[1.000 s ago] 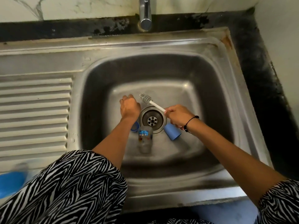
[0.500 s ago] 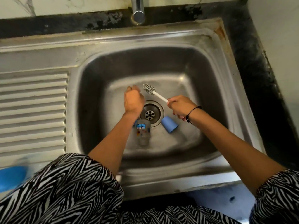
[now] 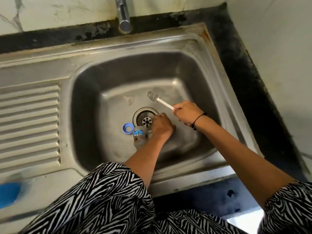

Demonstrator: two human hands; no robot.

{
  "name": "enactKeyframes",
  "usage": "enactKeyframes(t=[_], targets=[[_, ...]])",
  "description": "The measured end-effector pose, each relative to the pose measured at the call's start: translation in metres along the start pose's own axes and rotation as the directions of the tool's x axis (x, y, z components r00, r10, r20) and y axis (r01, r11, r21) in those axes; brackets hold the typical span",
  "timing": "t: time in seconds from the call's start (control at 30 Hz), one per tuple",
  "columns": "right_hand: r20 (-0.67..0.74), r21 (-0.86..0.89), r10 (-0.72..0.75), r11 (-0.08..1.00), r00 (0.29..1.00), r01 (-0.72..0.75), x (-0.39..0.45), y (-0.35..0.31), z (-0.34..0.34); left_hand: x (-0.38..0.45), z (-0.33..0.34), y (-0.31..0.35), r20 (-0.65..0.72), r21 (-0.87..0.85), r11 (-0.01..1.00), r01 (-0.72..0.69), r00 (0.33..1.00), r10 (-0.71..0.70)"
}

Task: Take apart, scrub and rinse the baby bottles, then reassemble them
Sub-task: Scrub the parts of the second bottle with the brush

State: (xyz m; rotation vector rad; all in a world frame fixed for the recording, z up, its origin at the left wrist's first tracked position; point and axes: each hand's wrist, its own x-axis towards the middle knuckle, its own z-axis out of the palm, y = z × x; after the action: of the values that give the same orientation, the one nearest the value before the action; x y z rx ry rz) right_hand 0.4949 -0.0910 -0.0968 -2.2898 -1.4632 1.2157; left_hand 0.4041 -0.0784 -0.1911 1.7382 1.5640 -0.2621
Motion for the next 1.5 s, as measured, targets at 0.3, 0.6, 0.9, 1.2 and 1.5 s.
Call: enactKeyframes(t=[0.3,0.6,0.9,1.2,1.5], targets=[[-0.06,0.047,-0.128,0.99,0.99,0.131,-0.023,-0.028,-0.003,-0.018,-0.074,-0.019,0.154,-0.98,-0.165,0.109,0.944,-0.291],[-0.041,-0.155,-0.34,0.931,0.94,0.33,-0.082,-0.061,-0.023,-0.094,-0.114,-0.041,-0.322,-0.878,-0.332,-0.345,0.939,-0.123],[0.021,-0.069,-0.353,0.933,0.935,0.354,-0.119,-0.072,-0.032,-0.129,-0.133,-0.025,-0.405,-0.535,-0.83,-0.156,0.91,0.09],[-0.211,-0.723,-0.472,0.665,0.856,0.188,-0.116,-0.086,-0.022,-0.12,-0.145,-0.007,-0.331,-0.76,-0.532,-0.372,0.927,-0.175],[-0.058,-0.472,-0.418,0.812,0.907,0.344,-0.113,-0.099,-0.029,-0.123,-0.14,-0.021,-0.462,-0.637,-0.673,-0.376,0.885,-0.057]])
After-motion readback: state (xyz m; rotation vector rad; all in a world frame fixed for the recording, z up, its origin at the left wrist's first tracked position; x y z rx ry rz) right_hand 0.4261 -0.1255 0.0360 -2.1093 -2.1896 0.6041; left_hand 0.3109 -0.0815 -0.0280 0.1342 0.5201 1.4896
